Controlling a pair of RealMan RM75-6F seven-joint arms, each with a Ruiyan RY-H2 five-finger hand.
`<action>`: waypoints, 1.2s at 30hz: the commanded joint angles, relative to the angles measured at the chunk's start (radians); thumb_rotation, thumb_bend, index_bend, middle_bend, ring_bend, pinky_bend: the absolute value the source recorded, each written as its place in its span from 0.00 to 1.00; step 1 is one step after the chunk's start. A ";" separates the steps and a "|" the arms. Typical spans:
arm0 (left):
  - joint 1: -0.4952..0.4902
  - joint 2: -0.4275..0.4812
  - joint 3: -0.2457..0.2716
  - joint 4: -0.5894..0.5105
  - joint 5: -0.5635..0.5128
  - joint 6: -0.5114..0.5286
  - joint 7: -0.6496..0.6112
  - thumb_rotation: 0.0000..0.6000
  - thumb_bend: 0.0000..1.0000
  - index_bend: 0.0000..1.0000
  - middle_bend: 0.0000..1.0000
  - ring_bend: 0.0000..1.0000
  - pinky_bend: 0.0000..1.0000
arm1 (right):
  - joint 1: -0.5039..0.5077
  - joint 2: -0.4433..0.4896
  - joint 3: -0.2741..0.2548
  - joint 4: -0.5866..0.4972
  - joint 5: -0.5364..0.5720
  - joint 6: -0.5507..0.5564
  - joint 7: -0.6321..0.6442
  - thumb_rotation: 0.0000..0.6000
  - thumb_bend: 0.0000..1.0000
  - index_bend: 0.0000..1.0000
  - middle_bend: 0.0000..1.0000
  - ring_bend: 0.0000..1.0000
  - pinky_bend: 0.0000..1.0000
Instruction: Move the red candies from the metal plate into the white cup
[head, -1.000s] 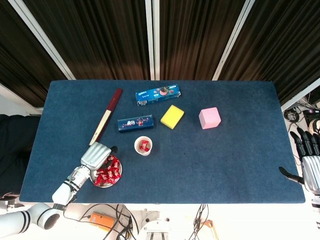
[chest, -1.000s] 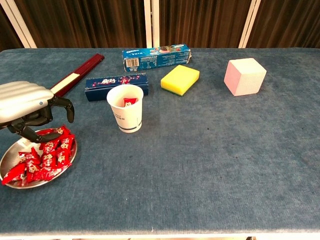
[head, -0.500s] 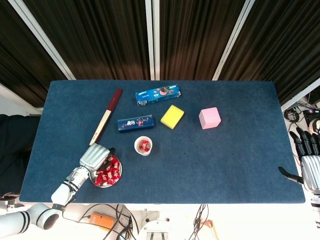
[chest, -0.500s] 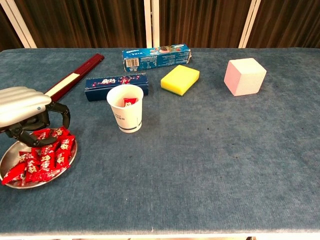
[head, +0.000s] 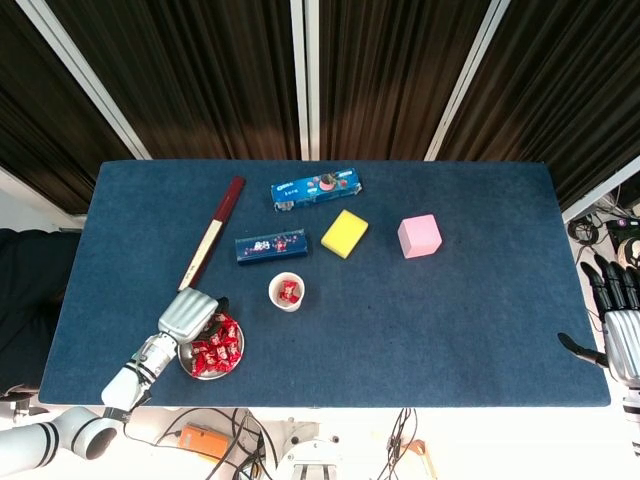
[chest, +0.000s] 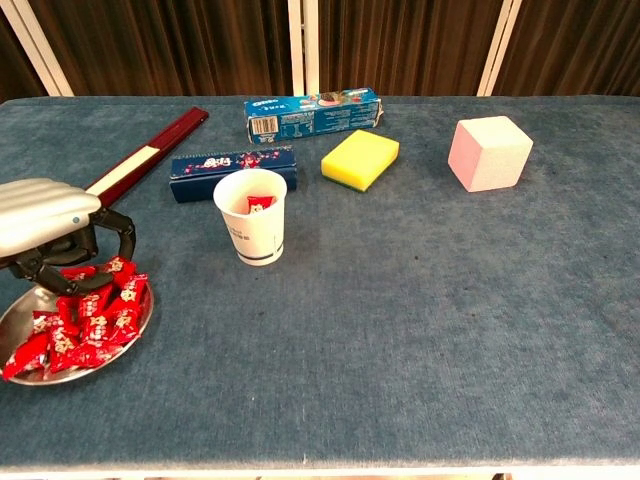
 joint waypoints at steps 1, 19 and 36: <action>0.012 0.024 -0.008 -0.029 0.014 0.036 -0.026 1.00 0.42 0.61 0.95 0.85 0.82 | 0.001 0.000 0.000 0.001 0.000 -0.001 0.001 1.00 0.24 0.00 0.04 0.00 0.06; -0.057 0.109 -0.138 -0.258 0.063 0.097 -0.085 1.00 0.42 0.61 0.95 0.85 0.82 | -0.001 -0.010 0.002 0.029 0.016 -0.009 0.029 1.00 0.24 0.00 0.04 0.00 0.06; -0.214 -0.041 -0.216 -0.223 -0.215 -0.046 0.196 1.00 0.29 0.46 0.95 0.85 0.82 | 0.001 -0.017 0.006 0.082 0.043 -0.030 0.082 1.00 0.24 0.00 0.04 0.00 0.06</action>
